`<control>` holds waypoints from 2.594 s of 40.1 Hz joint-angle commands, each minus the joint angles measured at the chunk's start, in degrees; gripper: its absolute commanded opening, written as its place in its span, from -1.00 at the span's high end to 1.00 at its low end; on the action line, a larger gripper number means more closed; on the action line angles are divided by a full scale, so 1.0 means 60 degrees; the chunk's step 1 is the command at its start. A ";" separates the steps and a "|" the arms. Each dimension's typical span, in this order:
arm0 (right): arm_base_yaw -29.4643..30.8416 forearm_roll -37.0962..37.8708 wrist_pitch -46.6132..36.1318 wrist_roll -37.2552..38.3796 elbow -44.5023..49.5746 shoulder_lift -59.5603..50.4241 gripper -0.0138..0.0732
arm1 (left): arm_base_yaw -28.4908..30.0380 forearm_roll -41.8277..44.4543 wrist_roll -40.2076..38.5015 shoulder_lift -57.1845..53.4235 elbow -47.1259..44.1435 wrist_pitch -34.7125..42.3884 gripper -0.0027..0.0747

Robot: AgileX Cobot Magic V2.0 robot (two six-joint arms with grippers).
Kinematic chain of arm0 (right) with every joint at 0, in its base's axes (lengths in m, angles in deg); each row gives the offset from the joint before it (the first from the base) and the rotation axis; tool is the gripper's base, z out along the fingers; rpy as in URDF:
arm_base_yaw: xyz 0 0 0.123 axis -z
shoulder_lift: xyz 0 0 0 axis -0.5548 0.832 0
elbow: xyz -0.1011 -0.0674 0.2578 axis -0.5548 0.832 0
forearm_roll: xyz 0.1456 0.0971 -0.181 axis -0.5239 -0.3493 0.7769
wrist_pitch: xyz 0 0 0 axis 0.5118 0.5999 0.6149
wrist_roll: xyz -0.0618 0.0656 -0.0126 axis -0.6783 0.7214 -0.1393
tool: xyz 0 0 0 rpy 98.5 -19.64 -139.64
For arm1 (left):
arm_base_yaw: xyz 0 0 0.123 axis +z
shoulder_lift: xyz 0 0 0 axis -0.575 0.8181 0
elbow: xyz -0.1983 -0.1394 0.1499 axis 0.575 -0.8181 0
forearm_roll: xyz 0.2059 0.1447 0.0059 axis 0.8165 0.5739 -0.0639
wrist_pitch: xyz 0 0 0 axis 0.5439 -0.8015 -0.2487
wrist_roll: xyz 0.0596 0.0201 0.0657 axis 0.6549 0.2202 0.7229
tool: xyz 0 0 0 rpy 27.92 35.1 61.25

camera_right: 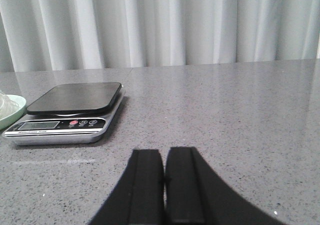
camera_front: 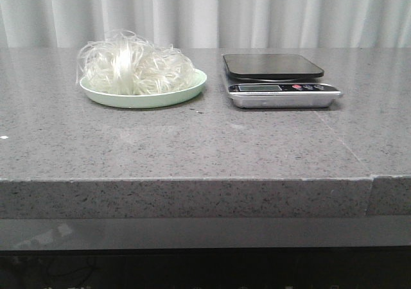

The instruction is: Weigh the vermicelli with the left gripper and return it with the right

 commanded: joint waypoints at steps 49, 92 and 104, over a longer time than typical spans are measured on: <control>0.0044 0.0063 0.5204 -0.0100 -0.8050 0.6225 0.23 | -0.0116 0.0009 -0.0066 0.5583 0.7792 -0.4926 0.53; 0.0044 0.0425 0.5577 -0.0144 -0.8042 0.7937 -0.55 | -0.0881 -0.0425 0.0200 0.8777 0.8281 -0.4337 -0.39; 0.0044 0.0425 0.5577 -0.0144 -0.8042 0.7937 -0.55 | -0.2998 -0.0425 0.0200 1.1150 0.9739 -0.3971 -0.39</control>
